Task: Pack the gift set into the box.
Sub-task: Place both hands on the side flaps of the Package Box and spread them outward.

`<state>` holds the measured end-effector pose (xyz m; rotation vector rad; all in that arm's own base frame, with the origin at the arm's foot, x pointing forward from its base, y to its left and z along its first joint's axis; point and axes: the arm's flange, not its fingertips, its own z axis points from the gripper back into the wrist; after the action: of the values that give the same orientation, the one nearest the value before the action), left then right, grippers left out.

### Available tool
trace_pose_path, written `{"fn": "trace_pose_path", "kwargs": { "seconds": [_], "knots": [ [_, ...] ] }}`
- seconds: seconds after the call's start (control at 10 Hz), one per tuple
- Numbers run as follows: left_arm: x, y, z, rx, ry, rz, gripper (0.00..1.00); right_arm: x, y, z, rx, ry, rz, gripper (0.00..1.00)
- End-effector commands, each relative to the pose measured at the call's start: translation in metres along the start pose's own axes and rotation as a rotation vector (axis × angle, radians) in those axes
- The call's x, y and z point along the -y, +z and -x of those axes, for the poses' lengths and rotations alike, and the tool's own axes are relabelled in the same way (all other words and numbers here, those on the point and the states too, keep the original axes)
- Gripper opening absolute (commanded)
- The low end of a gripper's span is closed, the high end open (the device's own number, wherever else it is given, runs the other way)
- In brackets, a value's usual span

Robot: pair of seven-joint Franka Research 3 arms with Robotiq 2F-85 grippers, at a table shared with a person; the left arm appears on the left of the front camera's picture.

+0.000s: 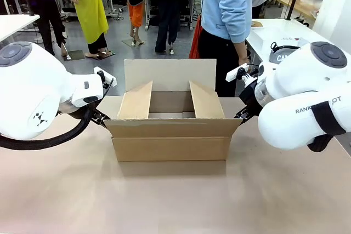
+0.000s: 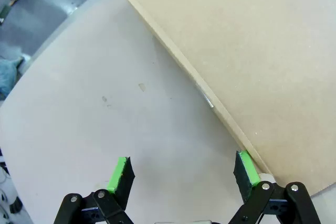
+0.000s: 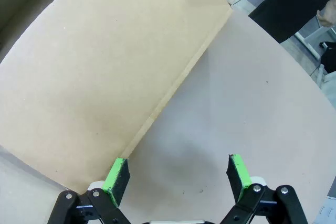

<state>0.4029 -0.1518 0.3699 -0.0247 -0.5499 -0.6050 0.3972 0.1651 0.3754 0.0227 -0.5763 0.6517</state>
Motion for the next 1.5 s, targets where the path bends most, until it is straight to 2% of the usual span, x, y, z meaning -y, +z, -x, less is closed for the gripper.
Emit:
{"fn": "trace_pose_path", "kwargs": {
  "seconds": [0.0,0.2,0.3,0.4,0.5,0.6,0.7,0.8,0.9,1.1,1.2,1.3,1.4],
  "knots": [
    [0.000,0.000,0.000,0.000,0.000,0.000,1.00,0.007,0.003,0.001,-0.089,-0.013,-0.006,1.00],
    [-0.018,0.028,0.022,-0.138,-0.004,0.072,1.00,0.035,0.030,0.016,-0.153,-0.120,-0.099,1.00],
    [-0.031,0.052,0.031,-0.117,0.043,0.136,1.00,0.054,0.051,0.027,-0.125,-0.220,-0.145,1.00],
    [-0.050,0.080,0.040,-0.112,0.145,0.207,1.00,0.076,0.077,0.037,-0.067,-0.382,-0.224,1.00],
    [-0.068,0.104,0.042,-0.131,0.346,0.231,1.00,0.094,0.099,0.046,-0.020,-0.522,-0.319,1.00],
    [-0.090,0.131,0.052,-0.061,0.455,0.386,1.00,0.114,0.123,0.059,0.051,-0.642,-0.482,1.00],
    [-0.117,0.161,0.065,0.052,0.544,0.623,1.00,0.137,0.144,0.077,0.127,-0.773,-0.619,1.00],
    [-0.161,0.183,0.095,0.201,0.702,0.770,1.00,0.164,0.163,0.108,0.221,-0.901,-0.734,1.00],
    [-0.198,0.191,0.133,0.338,0.817,0.846,1.00,0.183,0.181,0.144,0.346,-0.975,-0.803,1.00],
    [-0.253,0.185,0.223,0.560,1.037,0.918,1.00,0.208,0.195,0.227,0.541,-1.172,-0.802,1.00],
    [-0.248,0.179,0.251,0.635,1.164,0.909,1.00,0.213,0.193,0.266,0.607,-1.282,-0.783,1.00],
    [-0.242,0.175,0.264,0.657,1.261,0.849,1.00,0.214,0.188,0.286,0.623,-1.371,-0.727,1.00],
    [-0.223,0.173,0.256,0.612,1.312,0.700,1.00,0.241,0.219,0.239,0.512,-1.234,-0.787,1.00]
  ]
}}
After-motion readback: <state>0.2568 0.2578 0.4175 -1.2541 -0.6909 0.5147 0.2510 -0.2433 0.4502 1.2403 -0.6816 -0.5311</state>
